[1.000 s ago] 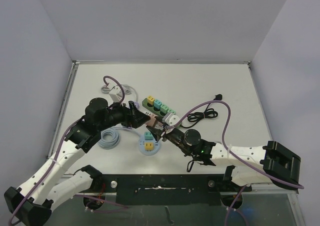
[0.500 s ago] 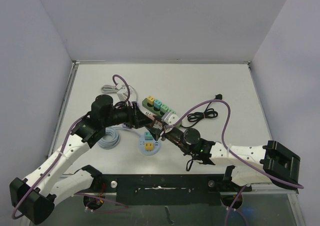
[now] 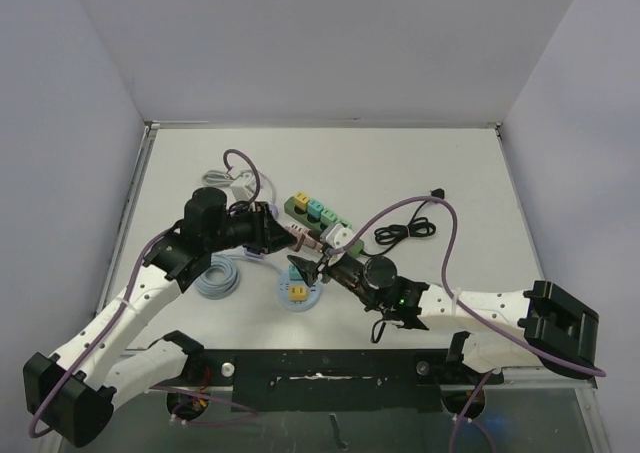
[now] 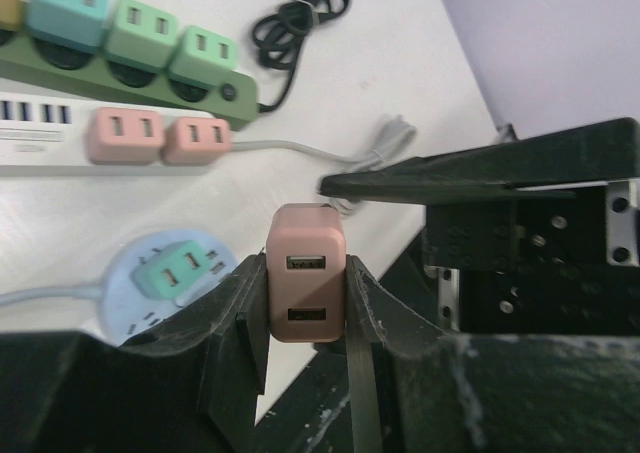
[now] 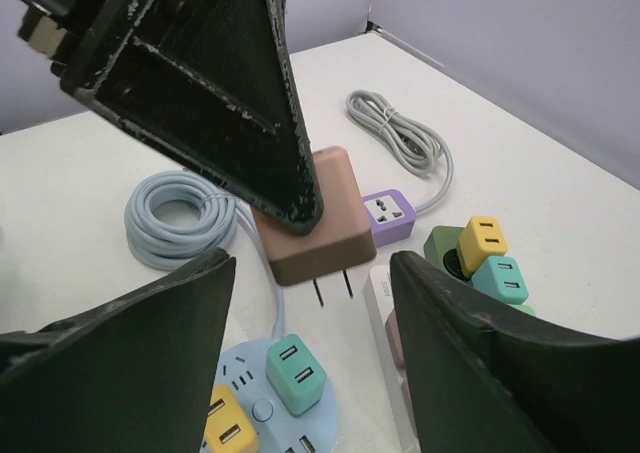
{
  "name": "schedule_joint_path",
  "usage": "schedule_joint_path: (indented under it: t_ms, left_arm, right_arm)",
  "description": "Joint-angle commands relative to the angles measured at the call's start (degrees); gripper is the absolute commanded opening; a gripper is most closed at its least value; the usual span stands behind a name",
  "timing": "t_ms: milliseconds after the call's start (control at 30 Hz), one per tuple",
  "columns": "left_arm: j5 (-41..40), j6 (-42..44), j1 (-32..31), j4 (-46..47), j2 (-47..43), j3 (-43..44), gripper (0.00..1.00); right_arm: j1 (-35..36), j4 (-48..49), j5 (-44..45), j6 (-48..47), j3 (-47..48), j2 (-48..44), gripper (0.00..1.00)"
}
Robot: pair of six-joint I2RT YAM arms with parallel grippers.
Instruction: Insert the plug
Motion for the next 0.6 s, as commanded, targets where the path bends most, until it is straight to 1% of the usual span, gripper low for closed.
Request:
schedule_joint_path:
  t_ms: [0, 100, 200, 300, 467, 567]
  left_arm:
    - [-9.01, 6.81, 3.36, -3.24, 0.20, 4.80, 0.19]
    - [-14.80, 11.06, 6.13, -6.74, 2.70, 6.25, 0.19]
    - [-18.78, 13.88, 8.34, -8.21, 6.39, 7.03, 0.19]
    - [-21.11, 15.85, 10.03, -8.30, 10.44, 8.18, 0.19]
    - [-26.01, 18.85, 10.72, -8.55, 18.01, 11.36, 0.19]
    - [-26.24, 19.38, 10.92, -8.47, 21.74, 13.18, 0.19]
  right_arm:
    - [0.29, 1.52, 2.39, 2.62, -0.17, -3.06, 0.67]
    - [0.17, 1.11, 3.85, 4.12, -2.25, -4.97, 0.69]
    - [0.01, -0.54, 5.44, 5.95, -4.10, -6.86, 0.70]
    - [-0.50, -2.29, 7.24, 7.84, -5.94, -8.88, 0.70]
    - [-2.15, -3.92, 8.78, 11.04, -9.11, -11.97, 0.70]
    - [-3.97, -4.76, 8.26, 12.62, -10.55, -13.91, 0.70]
